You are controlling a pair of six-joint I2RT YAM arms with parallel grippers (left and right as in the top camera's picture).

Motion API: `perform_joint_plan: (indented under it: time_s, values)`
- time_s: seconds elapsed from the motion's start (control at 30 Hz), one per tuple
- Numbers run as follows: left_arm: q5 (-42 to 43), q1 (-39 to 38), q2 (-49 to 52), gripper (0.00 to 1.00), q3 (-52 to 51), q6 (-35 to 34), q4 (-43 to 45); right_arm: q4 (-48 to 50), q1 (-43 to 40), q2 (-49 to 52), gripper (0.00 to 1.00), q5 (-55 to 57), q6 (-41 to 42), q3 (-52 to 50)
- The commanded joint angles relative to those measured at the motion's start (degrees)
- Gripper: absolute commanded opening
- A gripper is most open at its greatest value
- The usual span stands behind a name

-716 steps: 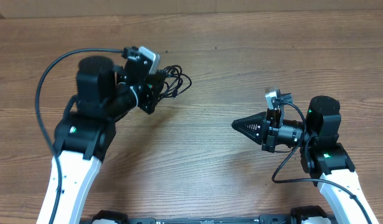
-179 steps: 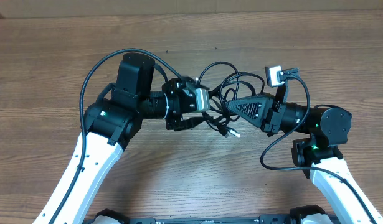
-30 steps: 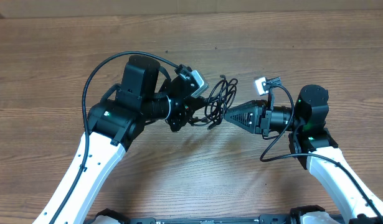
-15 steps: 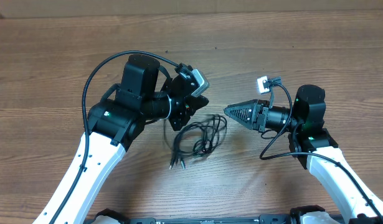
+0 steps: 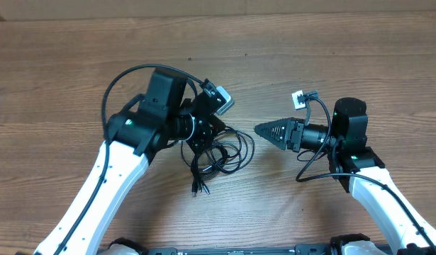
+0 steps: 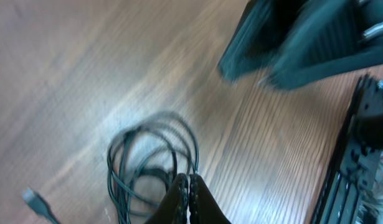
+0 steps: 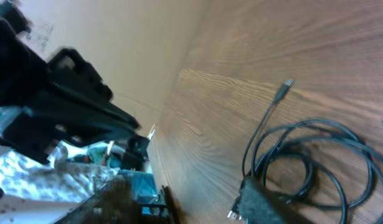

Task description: Untangle cables

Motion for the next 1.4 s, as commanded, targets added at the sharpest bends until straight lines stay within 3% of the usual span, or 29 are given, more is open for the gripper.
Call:
perform_joint_plan:
  time_s: [0.0, 0.13, 0.23, 0.4, 0.63, 0.67, 1.0, 1.37]
  values:
    - [-1.8, -0.4, 4.4, 0.04, 0.6, -1.8, -2.6, -1.2, 0.2, -0.2, 0.69, 2.4, -0.4, 0.9]
    - [-1.9, -0.4, 10.2, 0.04, 0.6, -2.3, -7.8, -3.4, 0.2, -0.2, 0.8, 4.1, -0.4, 0.9]
    - [-1.8, -0.4, 14.5, 0.19, 0.6, -2.3, -11.7, -6.1, 0.2, -0.2, 0.9, 7.4, -0.4, 0.9]
    - [-1.8, -0.4, 17.2, 0.29, 0.6, -2.3, -16.1, -8.2, 0.2, -0.2, 0.96, 9.9, -0.4, 0.9]
    - [-8.4, -0.4, 17.2, 0.7, 0.6, -2.3, -22.3, -8.3, 0.2, -0.2, 0.98, 10.6, -0.6, 0.9]
    - [-9.5, -0.4, 17.2, 0.72, 0.6, -2.3, -22.5, -8.6, 0.2, -0.2, 0.98, 11.0, -0.6, 0.9]
    - [-9.5, -1.6, 17.2, 0.75, -3.0, -7.6, -15.9, -11.0, 0.2, -0.2, 1.0, 13.6, -0.6, 0.9]
    - [-7.7, -7.0, 17.2, 0.76, -8.0, -8.5, -10.4, -11.0, 0.2, -0.2, 1.0, 14.0, -0.6, 0.9]
